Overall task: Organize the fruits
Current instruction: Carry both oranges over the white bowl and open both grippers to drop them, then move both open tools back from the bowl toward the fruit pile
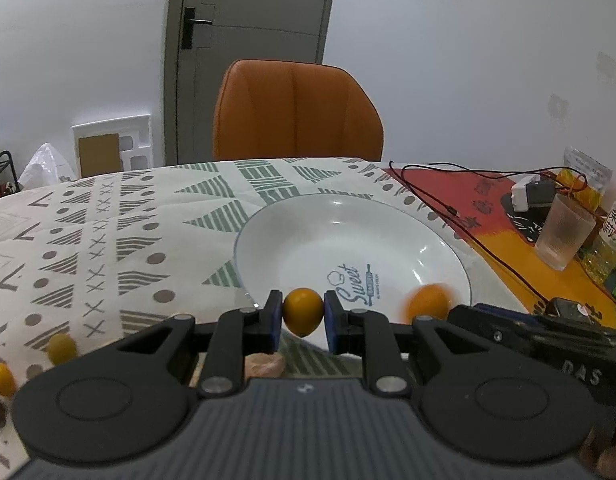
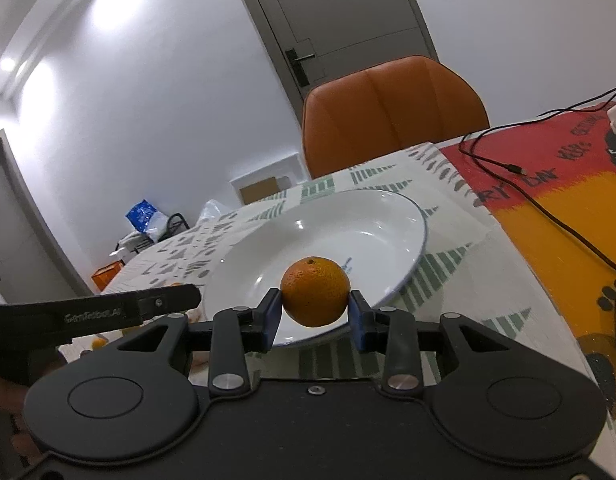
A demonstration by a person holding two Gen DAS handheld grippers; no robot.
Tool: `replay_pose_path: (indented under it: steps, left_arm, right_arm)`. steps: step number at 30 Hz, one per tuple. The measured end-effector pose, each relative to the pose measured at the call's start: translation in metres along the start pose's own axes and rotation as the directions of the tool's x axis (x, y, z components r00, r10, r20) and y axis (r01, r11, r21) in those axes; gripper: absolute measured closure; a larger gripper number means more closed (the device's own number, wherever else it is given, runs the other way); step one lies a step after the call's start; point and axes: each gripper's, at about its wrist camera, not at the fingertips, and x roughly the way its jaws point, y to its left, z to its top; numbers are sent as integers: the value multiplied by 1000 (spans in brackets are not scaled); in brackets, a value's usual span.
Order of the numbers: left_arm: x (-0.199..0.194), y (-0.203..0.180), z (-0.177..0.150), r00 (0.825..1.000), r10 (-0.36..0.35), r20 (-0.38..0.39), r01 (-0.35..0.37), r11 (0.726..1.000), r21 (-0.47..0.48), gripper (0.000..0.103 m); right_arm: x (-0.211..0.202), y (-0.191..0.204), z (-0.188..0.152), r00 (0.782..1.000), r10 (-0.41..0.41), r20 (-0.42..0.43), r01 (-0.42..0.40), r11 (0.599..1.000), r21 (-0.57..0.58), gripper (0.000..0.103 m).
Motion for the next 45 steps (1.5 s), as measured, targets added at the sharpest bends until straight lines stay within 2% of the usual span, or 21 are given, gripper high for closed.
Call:
replay_pose_path:
  steps: [9,19,27,32,38,45]
  left_arm:
    - [11,-11,3,1000,-22,-13,22,999,23,83]
    - [1,-6,1,1000,8,-17,-7,1000,5,78]
    - [-19,11,-6,999,50,-15,-50,998,-34,62]
    - [-36,18,-10,997,78,7,-78,996,-36,48]
    - [-54,29,-15,993,118,30,-116,992,-55,34]
    - [-75,43,-19,986,148,73,-141,986,-88,19]
  right_arm:
    - [-13,-2,-2,1000,-7,25,7,1000,5,66]
    - [-23,-5,-6,999,-17,29,16,1000,23,66]
    - [-23,3,-8,999,-12,29,11,1000,23,59]
    - [-24,10,-9,999,-22,36,21,1000,21,55]
    - [-28,21,-11,998,-29,52,29,1000,1,43]
    - [-33,36,-12,996,-32,82,34,999,-26,20]
